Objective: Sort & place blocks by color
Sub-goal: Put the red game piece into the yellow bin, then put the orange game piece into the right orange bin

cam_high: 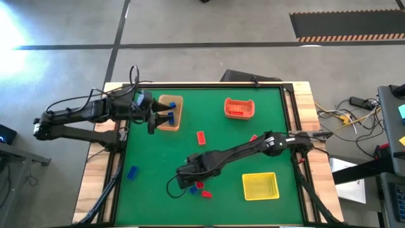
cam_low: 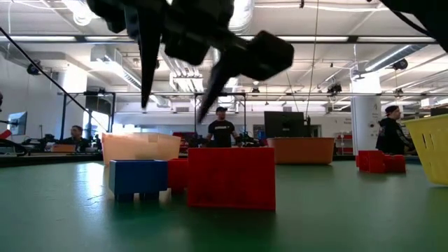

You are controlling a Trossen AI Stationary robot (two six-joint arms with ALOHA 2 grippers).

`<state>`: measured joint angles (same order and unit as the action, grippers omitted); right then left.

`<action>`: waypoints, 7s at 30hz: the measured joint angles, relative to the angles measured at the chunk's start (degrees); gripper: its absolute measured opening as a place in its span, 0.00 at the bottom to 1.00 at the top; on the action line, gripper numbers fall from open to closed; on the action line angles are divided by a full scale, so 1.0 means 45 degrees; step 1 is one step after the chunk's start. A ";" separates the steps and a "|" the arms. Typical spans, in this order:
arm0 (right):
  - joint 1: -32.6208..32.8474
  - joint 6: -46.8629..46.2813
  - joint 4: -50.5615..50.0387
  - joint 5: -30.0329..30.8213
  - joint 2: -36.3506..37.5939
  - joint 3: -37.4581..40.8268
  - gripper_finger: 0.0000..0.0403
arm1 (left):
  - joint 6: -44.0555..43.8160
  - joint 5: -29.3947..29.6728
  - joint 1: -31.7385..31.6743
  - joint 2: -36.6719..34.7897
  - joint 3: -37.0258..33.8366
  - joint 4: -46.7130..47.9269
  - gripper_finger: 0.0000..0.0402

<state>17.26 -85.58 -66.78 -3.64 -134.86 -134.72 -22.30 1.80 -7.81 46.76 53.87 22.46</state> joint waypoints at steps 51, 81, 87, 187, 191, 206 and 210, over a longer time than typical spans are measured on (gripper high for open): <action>-0.0154 0.2655 -0.2175 0.0736 0.0598 -0.0039 0.32 | 0.0458 0.0029 -0.0010 0.0561 -0.0092 -0.0080 0.58; 0.3877 1.1028 -0.4264 0.0476 0.9310 0.7945 0.32 | -0.2681 0.0350 -0.0010 0.0772 0.0154 -0.1463 0.58; 0.4212 1.1182 -0.0264 0.0466 1.1017 1.1802 0.32 | -0.2986 0.0358 -0.0010 0.0799 0.0095 -0.1846 0.58; 0.3045 1.1709 0.2715 1.1046 1.5933 1.6004 0.19 | -0.9972 0.3109 0.1486 1.5227 0.5600 0.3125 0.46; 0.3045 1.1705 0.2719 1.1046 1.5956 1.6004 0.18 | -0.9972 0.3113 0.1486 1.5222 0.5620 0.3098 0.32; 0.2096 1.4446 0.7607 1.0045 1.6708 1.6043 0.17 | -0.4948 0.3002 0.1501 1.1241 0.5629 0.0711 0.31; 0.1676 1.6300 1.0703 1.0040 1.7169 1.6043 0.17 | -0.0763 0.2719 0.1491 0.9518 0.5629 -0.1564 0.32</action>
<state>24.80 -12.23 -18.62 41.53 -57.60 -62.52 -25.73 14.04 -1.10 89.59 79.20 15.42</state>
